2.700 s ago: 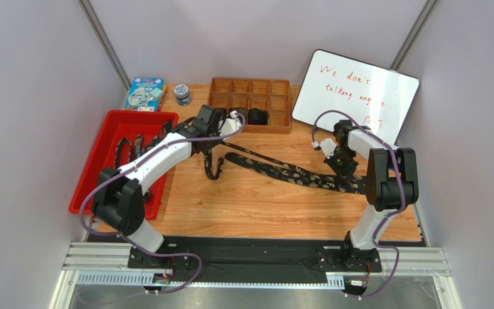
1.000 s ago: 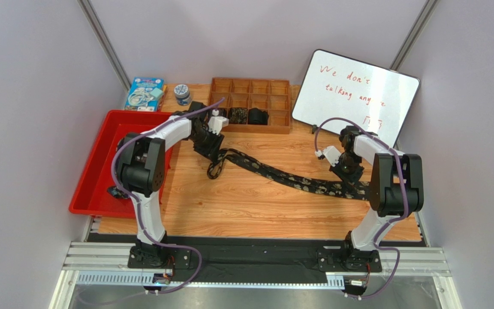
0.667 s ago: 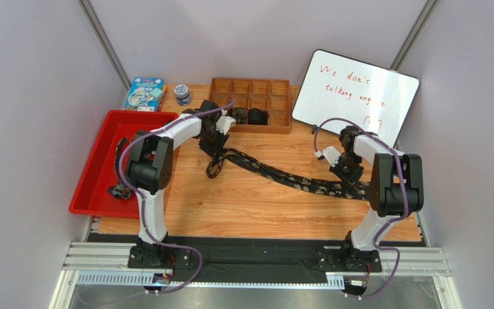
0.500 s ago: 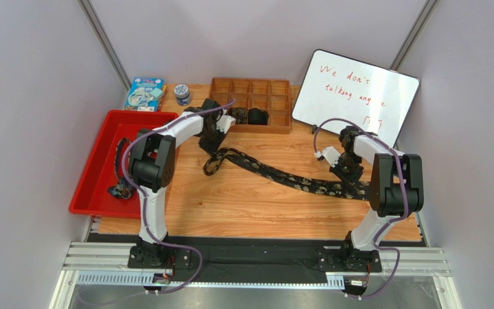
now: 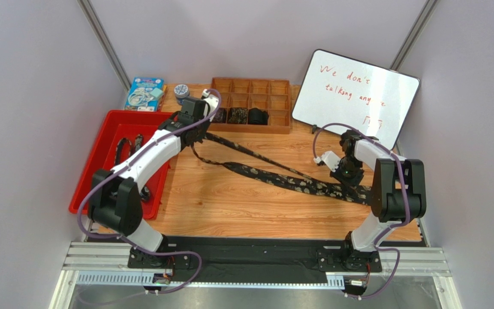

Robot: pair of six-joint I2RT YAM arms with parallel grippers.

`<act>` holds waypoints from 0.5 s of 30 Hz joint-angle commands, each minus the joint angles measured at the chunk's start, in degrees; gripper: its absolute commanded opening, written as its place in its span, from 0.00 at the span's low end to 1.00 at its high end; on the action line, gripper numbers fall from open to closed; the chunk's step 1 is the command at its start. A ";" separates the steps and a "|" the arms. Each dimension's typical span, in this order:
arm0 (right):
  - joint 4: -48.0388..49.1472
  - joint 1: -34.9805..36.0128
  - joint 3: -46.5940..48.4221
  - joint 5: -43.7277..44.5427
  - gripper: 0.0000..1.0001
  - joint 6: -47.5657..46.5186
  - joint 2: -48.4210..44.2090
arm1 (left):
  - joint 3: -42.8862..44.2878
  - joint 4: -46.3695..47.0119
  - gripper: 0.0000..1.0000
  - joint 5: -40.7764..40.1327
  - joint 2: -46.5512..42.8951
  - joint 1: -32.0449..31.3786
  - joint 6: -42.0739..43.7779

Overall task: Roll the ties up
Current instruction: Flatten out the tie at the center of the board.

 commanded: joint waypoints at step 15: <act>-4.89 -0.22 -0.44 -2.02 0.00 -7.41 -4.60 | 3.48 4.00 0.00 -42.07 11.87 -4.08 -15.62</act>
